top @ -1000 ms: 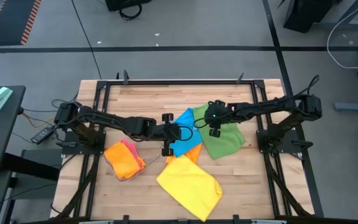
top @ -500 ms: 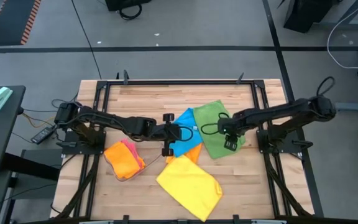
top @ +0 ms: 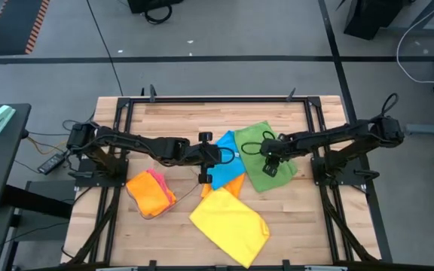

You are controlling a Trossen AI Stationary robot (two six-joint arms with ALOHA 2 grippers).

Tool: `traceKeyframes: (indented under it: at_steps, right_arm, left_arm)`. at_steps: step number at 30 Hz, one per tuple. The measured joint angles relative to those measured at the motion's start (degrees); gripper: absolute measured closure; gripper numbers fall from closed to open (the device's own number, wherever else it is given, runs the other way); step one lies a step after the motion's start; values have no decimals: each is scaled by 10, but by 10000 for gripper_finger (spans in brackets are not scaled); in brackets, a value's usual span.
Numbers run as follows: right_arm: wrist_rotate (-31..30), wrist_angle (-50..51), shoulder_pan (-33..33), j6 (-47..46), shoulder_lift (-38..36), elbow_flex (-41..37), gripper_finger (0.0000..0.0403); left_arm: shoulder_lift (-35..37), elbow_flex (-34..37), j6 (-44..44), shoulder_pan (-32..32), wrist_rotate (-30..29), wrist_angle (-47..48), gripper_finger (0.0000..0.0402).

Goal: Fold microfiber towels
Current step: Fold the green microfiber cloth

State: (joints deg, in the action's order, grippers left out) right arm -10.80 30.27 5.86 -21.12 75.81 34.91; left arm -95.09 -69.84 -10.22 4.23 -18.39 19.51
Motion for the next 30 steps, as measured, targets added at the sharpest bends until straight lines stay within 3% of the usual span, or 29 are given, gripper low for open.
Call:
traceKeyframes:
  at_steps: [4, 13, 21, 30]
  right_arm:
    - [1, -5, 20, 109, -1, 29, 237]
    - [72, -27, 185, 211, 32, 57, 247]
    - [93, -75, 250, 231, 125, 62, 276]
    - [23, -41, 367, 153, 137, 82, 293]
  left_arm:
    - [0, 0, -28, -9, 0, -13, 388]
    - [0, 0, -58, -18, 0, -26, 378]
    - [0, 0, -83, -18, 0, -50, 367]
    - [0, 0, -84, -18, 0, -55, 385]
